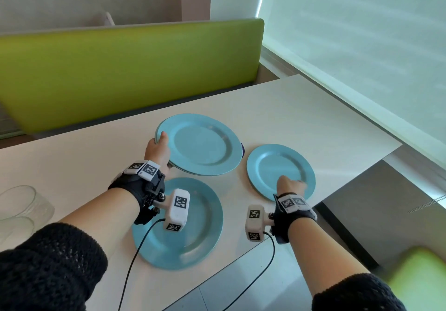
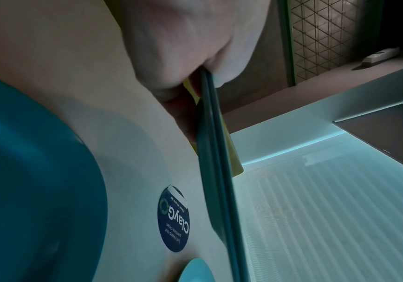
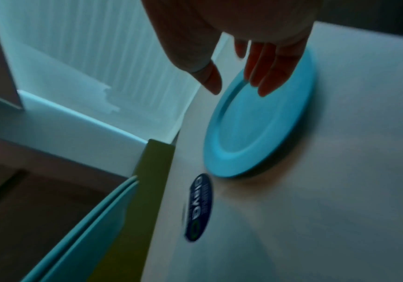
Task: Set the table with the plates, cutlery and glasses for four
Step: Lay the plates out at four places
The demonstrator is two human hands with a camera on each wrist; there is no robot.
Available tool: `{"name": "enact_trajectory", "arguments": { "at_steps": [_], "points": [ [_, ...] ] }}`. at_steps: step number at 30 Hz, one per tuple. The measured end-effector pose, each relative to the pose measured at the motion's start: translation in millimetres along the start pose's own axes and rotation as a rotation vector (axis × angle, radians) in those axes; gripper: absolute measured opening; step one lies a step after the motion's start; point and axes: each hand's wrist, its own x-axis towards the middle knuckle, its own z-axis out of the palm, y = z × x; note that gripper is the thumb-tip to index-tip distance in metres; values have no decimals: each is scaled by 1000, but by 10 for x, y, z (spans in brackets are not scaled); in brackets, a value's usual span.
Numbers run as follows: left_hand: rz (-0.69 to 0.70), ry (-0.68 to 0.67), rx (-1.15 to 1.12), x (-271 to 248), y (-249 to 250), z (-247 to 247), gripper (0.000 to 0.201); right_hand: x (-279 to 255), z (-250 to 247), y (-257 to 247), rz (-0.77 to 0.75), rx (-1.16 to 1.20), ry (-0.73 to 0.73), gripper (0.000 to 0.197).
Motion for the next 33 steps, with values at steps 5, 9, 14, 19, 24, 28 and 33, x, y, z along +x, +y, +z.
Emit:
{"name": "enact_trajectory", "arguments": {
  "at_steps": [5, 9, 14, 19, 24, 28, 33],
  "points": [
    [-14, -7, 77, -3, 13, -119, 65, -331, 608, -276, -160, 1, -349, 35],
    [-64, 26, 68, 94, 6, -300, 71, -595, 963, -350, -317, -126, -375, 26],
    [-87, 65, 1, 302, 176, -506, 55, -684, 1223, -393, -267, -151, -393, 12],
    [-20, 187, -34, 549, 429, -849, 55, -764, 1487, -504, -133, 73, -430, 13],
    [69, 379, -90, 870, 658, -1309, 57, -861, 1743, -527, -92, 241, -371, 24],
    [108, 506, -113, 1020, 776, -1581, 55, -894, 1904, -482, -79, 315, -301, 28],
    [144, 582, -83, 1063, 814, -1790, 52, -949, 2118, -308, -28, 326, -269, 27]
  ]
}}
